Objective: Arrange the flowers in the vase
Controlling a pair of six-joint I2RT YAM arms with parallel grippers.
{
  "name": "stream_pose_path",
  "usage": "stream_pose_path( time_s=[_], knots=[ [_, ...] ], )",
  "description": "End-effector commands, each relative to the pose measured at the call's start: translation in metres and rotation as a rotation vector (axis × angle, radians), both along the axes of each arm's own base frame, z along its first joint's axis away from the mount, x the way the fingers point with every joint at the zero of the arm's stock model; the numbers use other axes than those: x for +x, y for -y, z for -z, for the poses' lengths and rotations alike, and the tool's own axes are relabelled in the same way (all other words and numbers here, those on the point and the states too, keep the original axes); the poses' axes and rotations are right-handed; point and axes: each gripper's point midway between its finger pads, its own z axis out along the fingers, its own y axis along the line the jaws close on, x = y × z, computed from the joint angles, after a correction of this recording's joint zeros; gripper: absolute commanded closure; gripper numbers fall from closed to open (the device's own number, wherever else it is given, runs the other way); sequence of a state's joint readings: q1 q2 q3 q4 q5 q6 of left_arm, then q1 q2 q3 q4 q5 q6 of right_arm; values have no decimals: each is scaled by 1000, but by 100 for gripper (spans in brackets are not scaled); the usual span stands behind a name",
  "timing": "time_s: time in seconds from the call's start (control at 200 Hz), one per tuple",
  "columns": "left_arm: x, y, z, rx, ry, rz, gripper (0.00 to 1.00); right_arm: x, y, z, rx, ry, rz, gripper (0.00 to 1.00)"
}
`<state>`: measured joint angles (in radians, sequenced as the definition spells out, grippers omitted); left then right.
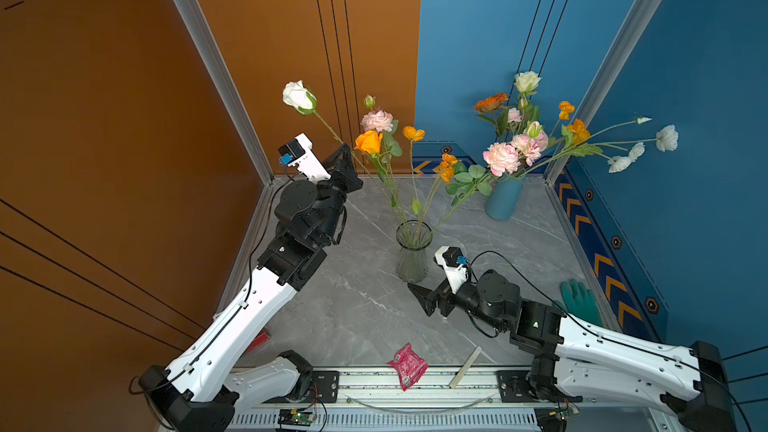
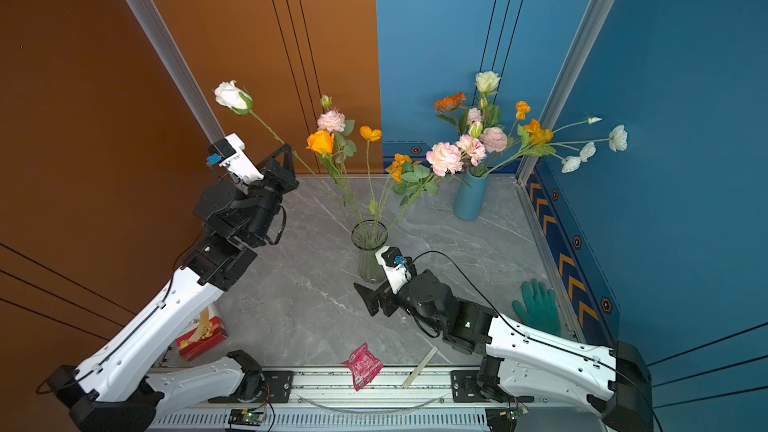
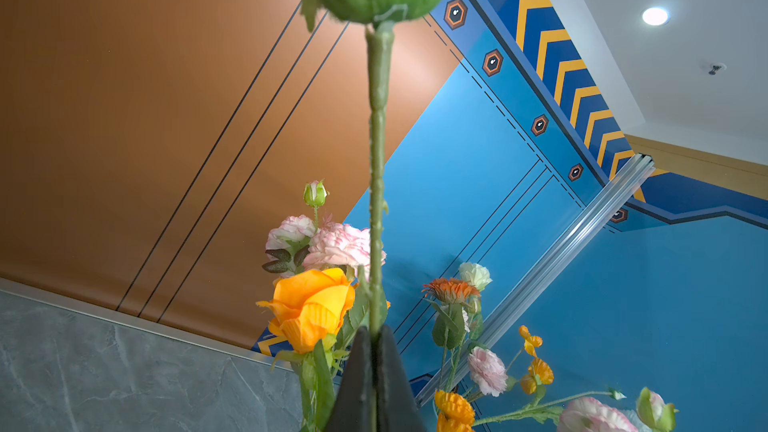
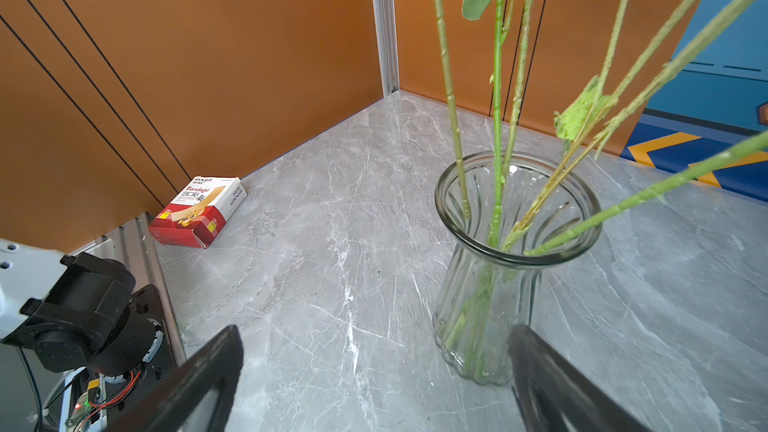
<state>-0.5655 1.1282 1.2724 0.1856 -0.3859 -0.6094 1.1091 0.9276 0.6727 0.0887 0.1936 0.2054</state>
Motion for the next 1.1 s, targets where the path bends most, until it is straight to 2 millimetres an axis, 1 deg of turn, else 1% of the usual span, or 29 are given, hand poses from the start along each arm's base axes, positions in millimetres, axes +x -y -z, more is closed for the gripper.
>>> stream_pose_path(
  time_s=[0.0, 0.065, 0.135, 0.185, 0.38, 0.491, 0.561, 0.676, 0.741, 0.766, 0.771, 0.781, 0.806, 0.981, 1.096],
  knots=[
    [-1, 5, -7, -22, 40, 6, 100, 1, 5, -3, -6, 14, 6, 0],
    [1, 6, -10, -32, 53, 10, 100, 2, 7, -1, -9, 10, 9, 0],
    [1, 10, -19, -17, 68, 19, 100, 2, 9, 1, -9, 6, 16, 0],
    [2, 13, -20, -14, 68, 23, 100, 3, 11, 2, -6, 5, 20, 0],
    [12, 24, -4, 7, 35, 36, 100, 5, 18, 6, -4, -5, 39, 0],
    [15, 33, 15, 56, 15, 54, 100, 6, 22, 9, -10, -10, 48, 0],
    [13, 39, 31, 78, 12, 66, 100, 7, 24, 11, -7, -11, 54, 0],
    [8, 44, 56, 104, -3, 56, 100, 10, 25, 13, -5, -21, 54, 0],
    [4, 48, 65, 119, 6, 54, 100, 11, 25, 15, -9, -26, 52, 0],
    [2, 49, 63, 120, 17, 55, 100, 11, 25, 16, -12, -29, 51, 0],
    [2, 50, 70, 128, 8, 55, 100, 11, 25, 15, -11, -28, 51, 0],
    [2, 51, 75, 139, 1, 55, 100, 11, 25, 17, -13, -30, 52, 0],
    [1, 53, 81, 152, -2, 56, 100, 11, 24, 17, -11, -33, 50, 0],
    [-8, 67, 100, 217, 27, 79, 100, 13, 23, 20, -7, -42, 50, 0],
    [-14, 79, 111, 248, 62, 138, 100, 14, 22, 23, -9, -47, 48, 0]
  ],
)
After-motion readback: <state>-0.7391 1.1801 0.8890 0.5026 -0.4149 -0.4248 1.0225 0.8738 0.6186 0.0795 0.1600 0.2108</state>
